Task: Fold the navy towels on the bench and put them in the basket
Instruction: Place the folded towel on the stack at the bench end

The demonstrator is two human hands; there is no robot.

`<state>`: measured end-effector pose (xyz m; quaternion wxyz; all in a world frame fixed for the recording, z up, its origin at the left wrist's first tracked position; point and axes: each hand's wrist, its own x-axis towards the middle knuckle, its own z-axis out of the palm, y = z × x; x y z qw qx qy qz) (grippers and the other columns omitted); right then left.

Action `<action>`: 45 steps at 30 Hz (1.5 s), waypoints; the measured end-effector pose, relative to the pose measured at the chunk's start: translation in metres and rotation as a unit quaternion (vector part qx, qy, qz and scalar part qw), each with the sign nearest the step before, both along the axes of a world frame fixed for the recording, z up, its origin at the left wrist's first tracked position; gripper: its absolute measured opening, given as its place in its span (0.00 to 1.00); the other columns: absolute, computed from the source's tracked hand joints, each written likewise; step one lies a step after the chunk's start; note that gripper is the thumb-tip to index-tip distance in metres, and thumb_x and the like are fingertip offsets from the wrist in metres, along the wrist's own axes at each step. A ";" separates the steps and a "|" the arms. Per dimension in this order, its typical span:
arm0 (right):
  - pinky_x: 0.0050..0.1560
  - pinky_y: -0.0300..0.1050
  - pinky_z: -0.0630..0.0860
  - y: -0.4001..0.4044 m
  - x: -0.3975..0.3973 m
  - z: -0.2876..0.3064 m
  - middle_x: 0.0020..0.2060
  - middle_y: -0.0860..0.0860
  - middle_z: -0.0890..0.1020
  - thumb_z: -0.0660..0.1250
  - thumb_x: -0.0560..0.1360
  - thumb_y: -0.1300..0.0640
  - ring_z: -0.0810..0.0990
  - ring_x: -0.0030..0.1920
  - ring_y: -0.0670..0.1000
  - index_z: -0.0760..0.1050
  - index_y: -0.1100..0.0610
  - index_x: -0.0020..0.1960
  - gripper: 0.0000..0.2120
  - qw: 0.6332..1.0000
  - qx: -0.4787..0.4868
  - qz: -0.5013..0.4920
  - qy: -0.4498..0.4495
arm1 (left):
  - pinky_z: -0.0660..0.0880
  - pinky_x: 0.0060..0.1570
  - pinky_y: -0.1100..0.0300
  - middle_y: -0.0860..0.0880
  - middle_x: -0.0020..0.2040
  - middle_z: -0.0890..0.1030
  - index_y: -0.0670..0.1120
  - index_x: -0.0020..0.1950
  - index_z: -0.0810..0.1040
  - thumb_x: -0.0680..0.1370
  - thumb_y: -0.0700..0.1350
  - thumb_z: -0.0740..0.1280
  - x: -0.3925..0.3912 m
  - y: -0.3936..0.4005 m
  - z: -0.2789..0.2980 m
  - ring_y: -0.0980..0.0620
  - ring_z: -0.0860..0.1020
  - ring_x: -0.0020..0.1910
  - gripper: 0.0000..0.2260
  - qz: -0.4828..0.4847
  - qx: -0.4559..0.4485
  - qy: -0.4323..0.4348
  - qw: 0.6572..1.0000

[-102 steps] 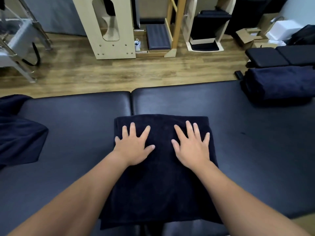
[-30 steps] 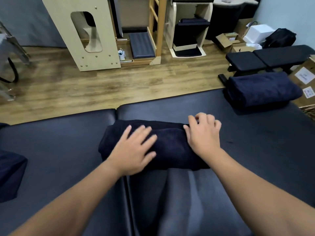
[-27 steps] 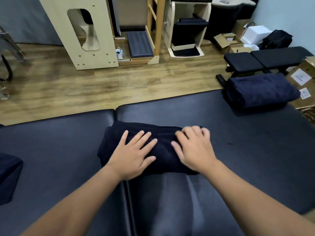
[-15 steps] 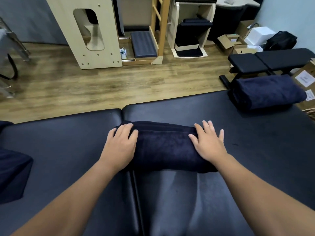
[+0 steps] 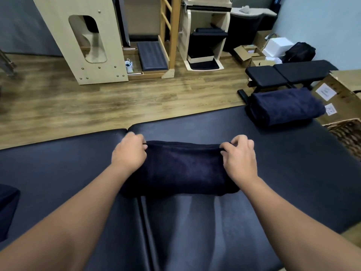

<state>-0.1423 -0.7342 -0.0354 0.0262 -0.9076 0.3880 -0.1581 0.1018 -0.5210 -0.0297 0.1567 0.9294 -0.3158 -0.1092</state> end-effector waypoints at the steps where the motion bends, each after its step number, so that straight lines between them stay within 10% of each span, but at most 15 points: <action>1: 0.39 0.49 0.71 -0.004 0.006 0.005 0.46 0.53 0.71 0.74 0.74 0.58 0.70 0.45 0.59 0.84 0.53 0.48 0.04 1.000 -0.006 -0.010 0.002 | 0.72 0.48 0.49 0.47 0.53 0.72 0.49 0.55 0.81 0.82 0.46 0.65 0.005 -0.003 0.002 0.40 0.76 0.53 0.05 0.035 -0.017 0.015 0.999; 6: 0.41 0.48 0.69 -0.009 0.038 -0.004 0.47 0.52 0.77 0.61 0.79 0.60 0.77 0.46 0.58 0.80 0.53 0.55 0.10 0.980 0.093 -0.022 0.177 | 0.77 0.52 0.49 0.46 0.53 0.82 0.53 0.55 0.78 0.79 0.48 0.68 0.003 0.002 -0.006 0.40 0.79 0.54 0.05 0.043 0.015 0.079 0.996; 15: 0.47 0.52 0.69 0.015 0.040 0.003 0.53 0.56 0.80 0.60 0.75 0.62 0.78 0.53 0.60 0.69 0.57 0.54 0.08 0.973 0.066 -0.020 0.219 | 0.71 0.39 0.52 0.52 0.37 0.77 0.49 0.47 0.71 0.77 0.54 0.66 -0.081 0.081 -0.009 0.42 0.77 0.40 0.10 0.098 -0.041 0.026 0.994; 19: 0.57 0.57 0.70 0.050 0.044 0.019 0.59 0.58 0.79 0.60 0.77 0.53 0.74 0.60 0.62 0.71 0.57 0.59 0.13 0.970 0.117 -0.001 0.213 | 0.77 0.48 0.54 0.48 0.50 0.83 0.46 0.59 0.78 0.76 0.54 0.71 -0.098 0.098 -0.026 0.44 0.81 0.50 0.17 0.142 -0.048 0.098 0.984; 23: 0.68 0.72 0.61 0.082 0.041 0.015 0.70 0.59 0.70 0.54 0.76 0.32 0.65 0.72 0.63 0.66 0.53 0.72 0.33 0.955 0.169 0.020 0.244 | 0.68 0.41 0.74 0.52 0.47 0.80 0.44 0.56 0.81 0.75 0.43 0.76 -0.097 0.101 -0.037 0.57 0.76 0.41 0.11 0.169 -0.148 0.159 0.961; 28: 0.72 0.77 0.48 0.072 0.034 0.007 0.81 0.59 0.52 0.51 0.75 0.27 0.46 0.80 0.62 0.51 0.49 0.81 0.42 0.945 0.233 0.026 0.230 | 0.69 0.31 0.60 0.48 0.30 0.75 0.41 0.43 0.76 0.80 0.34 0.69 -0.077 0.115 -0.020 0.50 0.72 0.28 0.06 0.153 -0.274 0.325 0.892; 30: 0.71 0.77 0.46 0.070 0.033 0.006 0.81 0.59 0.49 0.50 0.75 0.26 0.43 0.81 0.62 0.47 0.48 0.82 0.43 0.941 0.238 0.031 0.236 | 0.69 0.32 0.63 0.52 0.30 0.74 0.43 0.40 0.76 0.79 0.35 0.69 -0.068 0.113 -0.014 0.53 0.70 0.30 0.09 0.137 -0.230 0.303 0.915; 34: 0.72 0.76 0.42 0.077 0.029 0.000 0.81 0.60 0.44 0.47 0.76 0.25 0.40 0.81 0.62 0.43 0.49 0.83 0.44 0.941 0.221 0.052 0.250 | 0.72 0.41 0.55 0.52 0.37 0.78 0.49 0.39 0.73 0.72 0.40 0.70 -0.075 0.088 -0.011 0.47 0.76 0.41 0.08 0.166 -0.100 0.127 0.973; 38: 0.75 0.71 0.43 0.069 0.022 0.000 0.82 0.57 0.48 0.53 0.78 0.30 0.42 0.81 0.58 0.51 0.50 0.82 0.39 0.950 0.242 0.058 0.188 | 0.74 0.55 0.44 0.50 0.63 0.68 0.61 0.68 0.70 0.76 0.61 0.67 -0.091 0.058 0.002 0.46 0.68 0.62 0.22 0.087 -0.034 -0.021 0.995; 41: 0.77 0.68 0.44 0.065 0.009 0.003 0.82 0.55 0.51 0.58 0.80 0.36 0.43 0.82 0.55 0.60 0.55 0.78 0.34 0.962 0.226 0.029 0.153 | 0.66 0.68 0.39 0.44 0.80 0.54 0.70 0.76 0.59 0.76 0.70 0.60 -0.077 0.046 -0.002 0.36 0.59 0.75 0.28 0.107 0.102 0.120 0.982; 45: 0.72 0.66 0.57 0.072 -0.006 0.011 0.80 0.53 0.55 0.54 0.78 0.30 0.52 0.77 0.62 0.66 0.45 0.75 0.31 0.967 0.154 -0.045 0.197 | 0.70 0.63 0.49 0.43 0.71 0.70 0.68 0.75 0.62 0.74 0.68 0.65 -0.064 0.047 -0.009 0.39 0.73 0.67 0.30 0.108 0.030 0.212 0.971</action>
